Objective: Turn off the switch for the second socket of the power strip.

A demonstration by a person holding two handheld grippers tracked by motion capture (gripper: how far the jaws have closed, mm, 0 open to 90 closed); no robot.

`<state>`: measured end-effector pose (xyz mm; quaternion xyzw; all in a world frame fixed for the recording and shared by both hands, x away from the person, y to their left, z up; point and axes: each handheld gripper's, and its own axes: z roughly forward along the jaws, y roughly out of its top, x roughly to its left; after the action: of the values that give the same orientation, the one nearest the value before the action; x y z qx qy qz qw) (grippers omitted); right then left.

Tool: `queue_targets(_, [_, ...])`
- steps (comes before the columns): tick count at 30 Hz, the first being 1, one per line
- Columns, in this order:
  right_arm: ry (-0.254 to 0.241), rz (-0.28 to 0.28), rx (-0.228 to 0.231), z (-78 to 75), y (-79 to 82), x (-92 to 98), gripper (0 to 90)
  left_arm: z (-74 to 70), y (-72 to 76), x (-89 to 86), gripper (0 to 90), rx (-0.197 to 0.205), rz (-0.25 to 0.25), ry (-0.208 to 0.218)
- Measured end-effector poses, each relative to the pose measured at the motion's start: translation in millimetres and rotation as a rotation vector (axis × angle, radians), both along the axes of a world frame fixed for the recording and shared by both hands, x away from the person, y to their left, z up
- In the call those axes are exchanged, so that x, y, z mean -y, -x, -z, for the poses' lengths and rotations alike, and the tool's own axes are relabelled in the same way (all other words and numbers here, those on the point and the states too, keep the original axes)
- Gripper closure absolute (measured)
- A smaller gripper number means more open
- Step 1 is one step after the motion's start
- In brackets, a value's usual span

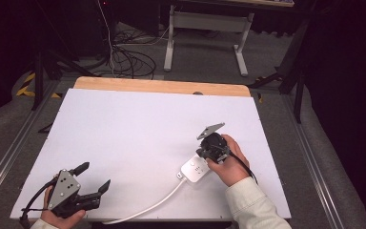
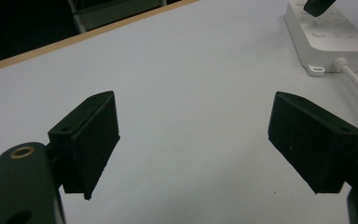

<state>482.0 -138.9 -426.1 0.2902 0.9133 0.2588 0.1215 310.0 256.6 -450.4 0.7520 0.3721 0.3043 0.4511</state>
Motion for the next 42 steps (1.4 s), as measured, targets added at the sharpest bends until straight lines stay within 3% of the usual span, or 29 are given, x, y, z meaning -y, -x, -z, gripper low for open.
queue_targets(8, [-0.057, -0.009, 0.024, -14.8, 5.9, 4.2, 90.0, 0.1, -0.1, 0.0, 17.0, 0.0, 0.0, 0.0])
queue_targets(24, [-0.081, -0.016, 0.061, -26.9, 12.5, 5.3, 87.2, 0.1, -0.3, -0.2, 17.0, 0.0, -0.001, 0.0])
queue_targets(33, [-0.106, -0.022, 0.085, -32.7, 15.5, 6.0, 77.8, 0.0, -0.3, -0.2, 17.0, 0.0, -0.001, 0.001])
queue_targets(42, [-0.209, -0.055, 0.156, -43.8, 24.6, 14.8, 65.1, 0.2, -0.1, 0.1, 17.0, -0.002, -0.003, 0.005])
